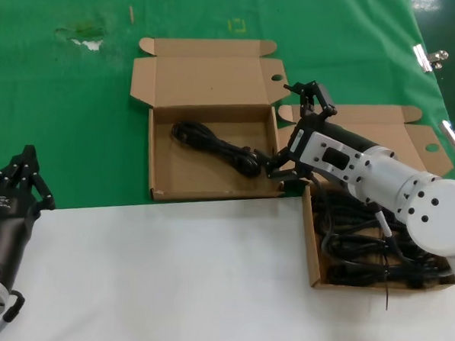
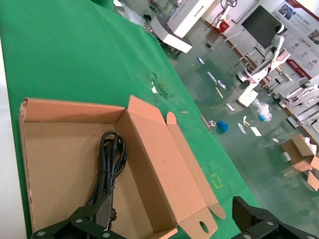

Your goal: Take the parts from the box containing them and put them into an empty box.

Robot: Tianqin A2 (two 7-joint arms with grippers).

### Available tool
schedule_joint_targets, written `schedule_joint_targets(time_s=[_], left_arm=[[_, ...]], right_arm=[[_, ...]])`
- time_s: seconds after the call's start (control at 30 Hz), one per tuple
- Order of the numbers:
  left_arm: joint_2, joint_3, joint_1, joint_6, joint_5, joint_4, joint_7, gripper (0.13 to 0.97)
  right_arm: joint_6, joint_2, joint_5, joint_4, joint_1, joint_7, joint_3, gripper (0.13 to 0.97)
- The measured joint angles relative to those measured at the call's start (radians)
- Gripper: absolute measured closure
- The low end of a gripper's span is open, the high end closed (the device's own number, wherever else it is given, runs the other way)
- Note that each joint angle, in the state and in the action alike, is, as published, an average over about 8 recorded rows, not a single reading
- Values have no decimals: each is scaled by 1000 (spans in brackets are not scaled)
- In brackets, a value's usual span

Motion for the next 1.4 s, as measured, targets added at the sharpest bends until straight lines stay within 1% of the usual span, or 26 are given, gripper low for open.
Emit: schedule_joint_targets(time_s=[0.27,0.4,0.57,0.7,0.97,1.1,1.37,1.4], left_arm=[[0,0,0,0,0,0,0,943],[0,0,0,0,0,0,0,934],[0,0,0,0,0,0,0,879],[0,0,0,0,0,0,0,846],[0,0,0,0,0,0,0,692],[0,0,0,0,0,0,0,692],[0,0,0,0,0,0,0,477],[0,0,0,0,0,0,0,477]], right_arm=[[29,-4,44,22,-37,1,21,222],[53,-7,78,40,-66,1,37,193],[84,-11,124,63,-104,2,59,144],[110,-15,163,81,-136,3,76,138],[161,-22,238,119,-199,4,112,129],[187,-25,276,138,-231,4,130,129],[238,-32,353,176,-294,5,165,129],[245,-33,362,181,-302,5,170,129]])
